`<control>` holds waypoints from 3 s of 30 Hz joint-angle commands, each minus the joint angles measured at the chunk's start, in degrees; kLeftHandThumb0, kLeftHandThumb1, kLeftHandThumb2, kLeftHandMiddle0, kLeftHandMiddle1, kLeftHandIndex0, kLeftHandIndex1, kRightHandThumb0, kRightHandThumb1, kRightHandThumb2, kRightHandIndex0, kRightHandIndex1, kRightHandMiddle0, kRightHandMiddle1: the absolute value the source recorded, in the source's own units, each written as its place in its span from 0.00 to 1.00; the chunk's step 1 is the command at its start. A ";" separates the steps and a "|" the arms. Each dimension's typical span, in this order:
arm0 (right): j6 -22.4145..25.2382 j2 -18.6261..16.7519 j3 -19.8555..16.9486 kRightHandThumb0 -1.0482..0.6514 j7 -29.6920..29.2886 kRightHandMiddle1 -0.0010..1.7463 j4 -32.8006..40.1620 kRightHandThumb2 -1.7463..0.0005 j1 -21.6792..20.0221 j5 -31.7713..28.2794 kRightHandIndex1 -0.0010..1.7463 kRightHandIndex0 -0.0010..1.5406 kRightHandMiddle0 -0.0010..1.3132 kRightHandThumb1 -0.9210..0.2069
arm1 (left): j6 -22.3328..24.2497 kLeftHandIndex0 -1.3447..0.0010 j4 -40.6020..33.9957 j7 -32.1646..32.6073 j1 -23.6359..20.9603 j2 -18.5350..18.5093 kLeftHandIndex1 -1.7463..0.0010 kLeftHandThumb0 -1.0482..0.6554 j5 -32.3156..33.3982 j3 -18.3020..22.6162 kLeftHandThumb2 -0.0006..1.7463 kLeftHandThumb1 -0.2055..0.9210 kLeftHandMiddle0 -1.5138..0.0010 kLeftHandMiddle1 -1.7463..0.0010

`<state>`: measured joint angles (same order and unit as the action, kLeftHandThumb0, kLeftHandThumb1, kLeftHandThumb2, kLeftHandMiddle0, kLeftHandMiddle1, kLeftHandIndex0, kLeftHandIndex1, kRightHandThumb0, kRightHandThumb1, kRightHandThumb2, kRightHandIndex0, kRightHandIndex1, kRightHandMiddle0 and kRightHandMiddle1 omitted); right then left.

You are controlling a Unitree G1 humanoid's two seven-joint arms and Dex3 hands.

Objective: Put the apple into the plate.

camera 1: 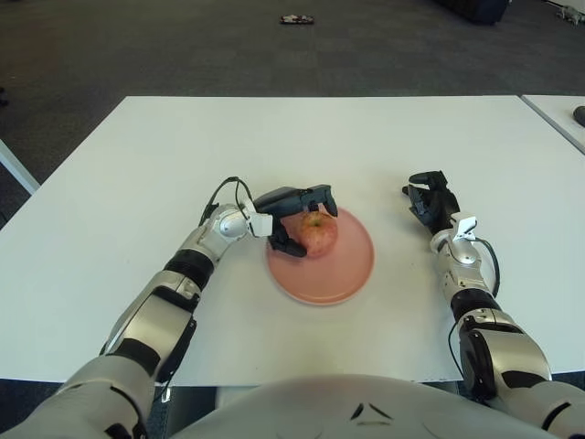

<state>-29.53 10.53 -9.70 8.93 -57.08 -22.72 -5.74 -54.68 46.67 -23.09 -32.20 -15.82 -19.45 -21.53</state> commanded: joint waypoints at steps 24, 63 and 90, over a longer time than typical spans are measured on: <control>3.33 -1.31 0.60 0.41 0.25 0.97 -2.18 0.73 3.18 0.52 0.71 0.22 0.19 0.00 | -7.94 1.00 11.11 -10.92 -3.70 3.11 1.00 0.00 15.55 3.26 0.34 1.00 1.00 1.00; 3.42 -2.04 1.01 0.41 -0.67 0.97 -2.31 0.73 2.79 0.95 0.71 0.22 0.19 0.00 | 11.59 1.00 18.66 1.76 -13.05 7.68 1.00 0.00 30.26 30.03 0.64 1.00 1.00 1.00; 3.31 -2.57 1.55 0.41 -1.16 0.97 -0.76 0.73 4.05 1.05 0.71 0.22 0.19 0.00 | 26.41 1.00 24.23 30.10 -8.38 8.76 1.00 0.01 17.09 27.30 0.57 1.00 1.00 1.00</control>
<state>-29.50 9.33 -8.78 7.76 -55.47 -22.10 -5.45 -28.83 70.59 7.99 -41.99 -6.70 -2.12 5.92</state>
